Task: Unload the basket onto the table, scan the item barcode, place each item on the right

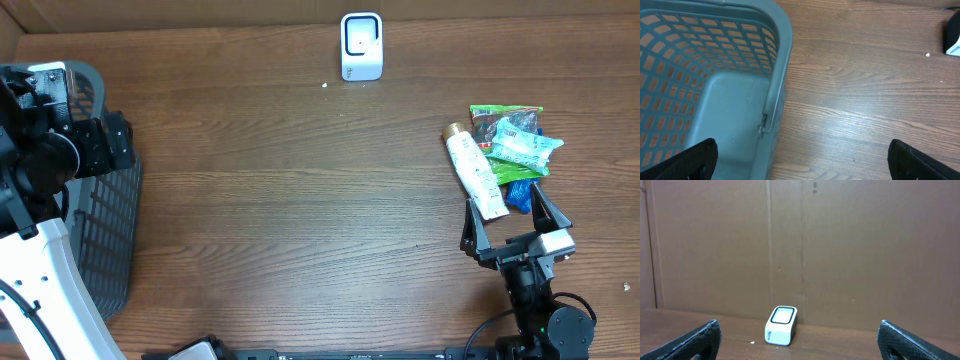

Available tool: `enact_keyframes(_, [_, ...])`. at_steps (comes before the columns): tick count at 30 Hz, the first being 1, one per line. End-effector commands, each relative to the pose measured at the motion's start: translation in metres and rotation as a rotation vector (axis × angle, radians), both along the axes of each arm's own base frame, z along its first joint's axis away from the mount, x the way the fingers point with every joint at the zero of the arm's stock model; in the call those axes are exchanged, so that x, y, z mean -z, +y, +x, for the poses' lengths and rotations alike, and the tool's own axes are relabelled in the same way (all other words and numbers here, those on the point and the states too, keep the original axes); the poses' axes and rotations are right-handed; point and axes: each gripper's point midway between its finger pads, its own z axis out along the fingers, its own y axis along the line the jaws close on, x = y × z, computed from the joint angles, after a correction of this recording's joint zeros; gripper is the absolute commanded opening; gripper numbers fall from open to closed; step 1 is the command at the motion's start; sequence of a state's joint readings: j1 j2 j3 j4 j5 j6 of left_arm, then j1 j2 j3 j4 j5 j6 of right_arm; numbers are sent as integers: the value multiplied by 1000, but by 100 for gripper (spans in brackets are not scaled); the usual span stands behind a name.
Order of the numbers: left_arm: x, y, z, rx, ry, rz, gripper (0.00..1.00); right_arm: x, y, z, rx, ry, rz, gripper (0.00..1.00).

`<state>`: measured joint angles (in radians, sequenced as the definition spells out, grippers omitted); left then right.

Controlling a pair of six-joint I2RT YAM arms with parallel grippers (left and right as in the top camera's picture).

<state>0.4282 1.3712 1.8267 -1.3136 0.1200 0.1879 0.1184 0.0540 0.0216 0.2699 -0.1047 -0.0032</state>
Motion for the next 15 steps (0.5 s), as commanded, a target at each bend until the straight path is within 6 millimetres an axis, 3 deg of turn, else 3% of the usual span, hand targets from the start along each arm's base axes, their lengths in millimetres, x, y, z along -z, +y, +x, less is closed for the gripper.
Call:
enact_keyframes(1, [-4,0,1,15,-10,12,100,0,2,-3,-11,-17,3,100])
enact_keyframes(8, [-4,0,1,15,-10,12,100,21,3,1,-12,69,-7,100])
enact_keyframes(15, [-4,0,1,15,-10,12,100,61,3,7,-12,236,-27,100])
